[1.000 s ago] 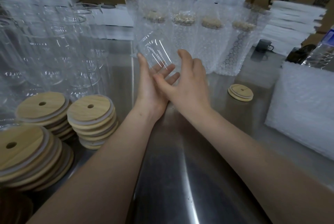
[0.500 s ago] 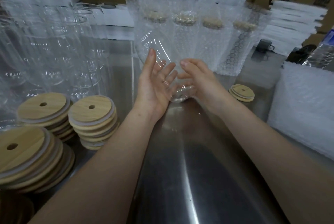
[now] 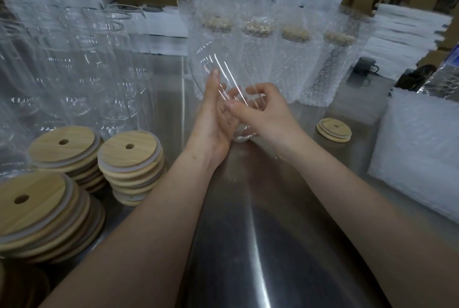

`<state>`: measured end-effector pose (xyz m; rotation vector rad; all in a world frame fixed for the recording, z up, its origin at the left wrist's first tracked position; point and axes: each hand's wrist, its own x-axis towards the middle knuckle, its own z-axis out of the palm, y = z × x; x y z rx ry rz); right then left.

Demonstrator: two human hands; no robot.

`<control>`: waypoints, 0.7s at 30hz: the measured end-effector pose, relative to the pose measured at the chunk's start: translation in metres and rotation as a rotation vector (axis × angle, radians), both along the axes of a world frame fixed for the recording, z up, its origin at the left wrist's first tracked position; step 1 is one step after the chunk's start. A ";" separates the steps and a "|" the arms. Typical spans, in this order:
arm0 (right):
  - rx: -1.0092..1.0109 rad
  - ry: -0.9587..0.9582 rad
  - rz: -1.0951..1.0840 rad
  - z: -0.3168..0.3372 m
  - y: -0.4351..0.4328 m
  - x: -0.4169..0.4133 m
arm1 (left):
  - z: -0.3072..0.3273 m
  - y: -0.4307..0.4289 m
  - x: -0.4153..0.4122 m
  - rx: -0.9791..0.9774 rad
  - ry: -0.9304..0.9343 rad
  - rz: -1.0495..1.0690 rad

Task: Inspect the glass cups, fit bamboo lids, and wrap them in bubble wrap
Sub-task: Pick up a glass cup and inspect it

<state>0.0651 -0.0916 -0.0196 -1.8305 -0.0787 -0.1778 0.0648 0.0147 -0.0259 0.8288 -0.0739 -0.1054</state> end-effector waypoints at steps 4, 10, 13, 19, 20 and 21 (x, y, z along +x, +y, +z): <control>-0.337 -0.232 -0.111 -0.005 0.002 -0.001 | -0.005 -0.006 0.003 -0.037 -0.031 -0.012; -0.716 -0.527 -0.240 -0.011 0.009 -0.006 | -0.009 -0.008 0.008 0.020 0.002 0.044; -0.695 -0.537 -0.173 -0.012 0.006 -0.003 | -0.010 -0.006 0.007 -0.019 -0.001 0.058; 0.122 -0.144 0.019 -0.004 -0.009 0.006 | -0.009 0.000 0.007 -0.104 -0.008 0.018; 0.229 -0.018 0.076 -0.003 -0.011 0.006 | -0.010 0.000 0.007 -0.112 -0.031 -0.012; 0.305 0.094 0.150 -0.002 -0.013 0.006 | -0.011 0.001 0.007 -0.116 -0.039 -0.033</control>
